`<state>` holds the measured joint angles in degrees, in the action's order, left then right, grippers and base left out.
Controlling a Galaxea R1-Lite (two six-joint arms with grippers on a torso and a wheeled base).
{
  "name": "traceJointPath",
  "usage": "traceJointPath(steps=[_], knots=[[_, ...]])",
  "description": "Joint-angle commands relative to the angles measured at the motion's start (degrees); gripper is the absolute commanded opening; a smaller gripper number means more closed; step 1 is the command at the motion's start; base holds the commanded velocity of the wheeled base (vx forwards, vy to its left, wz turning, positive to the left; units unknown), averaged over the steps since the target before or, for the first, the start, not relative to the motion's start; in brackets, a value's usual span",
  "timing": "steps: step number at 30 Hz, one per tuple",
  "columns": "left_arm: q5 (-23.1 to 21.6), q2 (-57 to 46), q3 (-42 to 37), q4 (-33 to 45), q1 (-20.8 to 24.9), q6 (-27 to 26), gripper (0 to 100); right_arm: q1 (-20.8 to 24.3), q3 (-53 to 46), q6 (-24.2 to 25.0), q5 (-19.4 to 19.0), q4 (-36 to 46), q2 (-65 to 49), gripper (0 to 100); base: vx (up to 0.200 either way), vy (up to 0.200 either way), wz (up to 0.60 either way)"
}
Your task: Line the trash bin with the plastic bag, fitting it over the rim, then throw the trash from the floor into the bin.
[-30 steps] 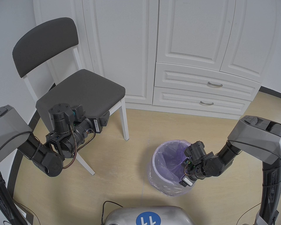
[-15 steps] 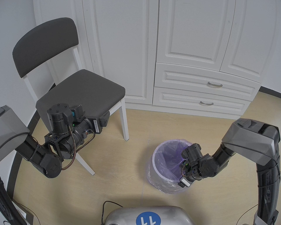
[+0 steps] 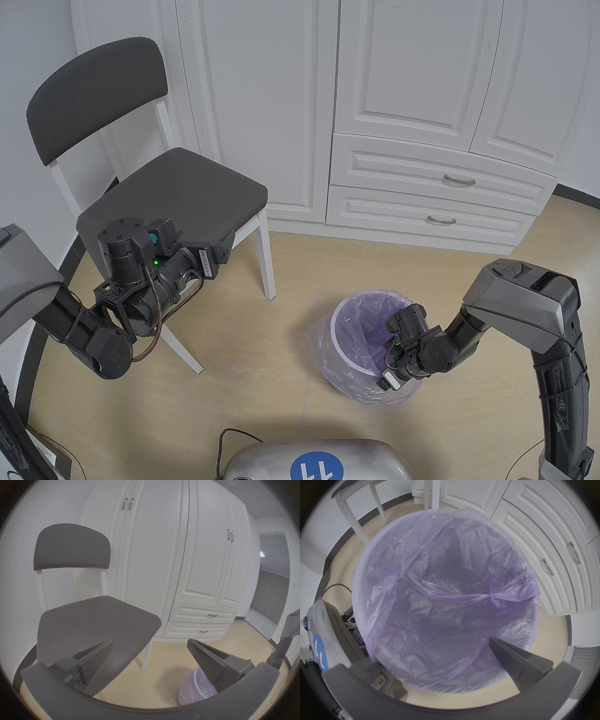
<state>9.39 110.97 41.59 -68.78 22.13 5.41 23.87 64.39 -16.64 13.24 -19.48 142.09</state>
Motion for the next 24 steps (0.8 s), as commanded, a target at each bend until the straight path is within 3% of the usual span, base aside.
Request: traceJointPath(steps=[1,9,12,24], knots=[[0.0,-0.1,-0.3,0.0,0.0,0.0,100,0.0,-1.9,-0.1,-0.2,-0.1,-1.6,100,0.000,0.000,0.00],[-0.1,-2.1,-1.7,-0.1,0.1,-0.1,100,1.9,-9.5,-0.9,-5.1,0.2,-12.8,100,0.000,0.000,0.00],[-0.3,-4.2,-3.9,0.0,1.1,-0.2,100,1.7,-12.7,-3.7,-6.8,0.4,-17.7,100,0.000,0.000,0.00],[-1.9,-11.0,-12.4,-1.2,3.9,-1.6,100,-0.3,-14.5,-4.1,-8.0,0.6,-24.1,100,0.000,0.000,0.00]])
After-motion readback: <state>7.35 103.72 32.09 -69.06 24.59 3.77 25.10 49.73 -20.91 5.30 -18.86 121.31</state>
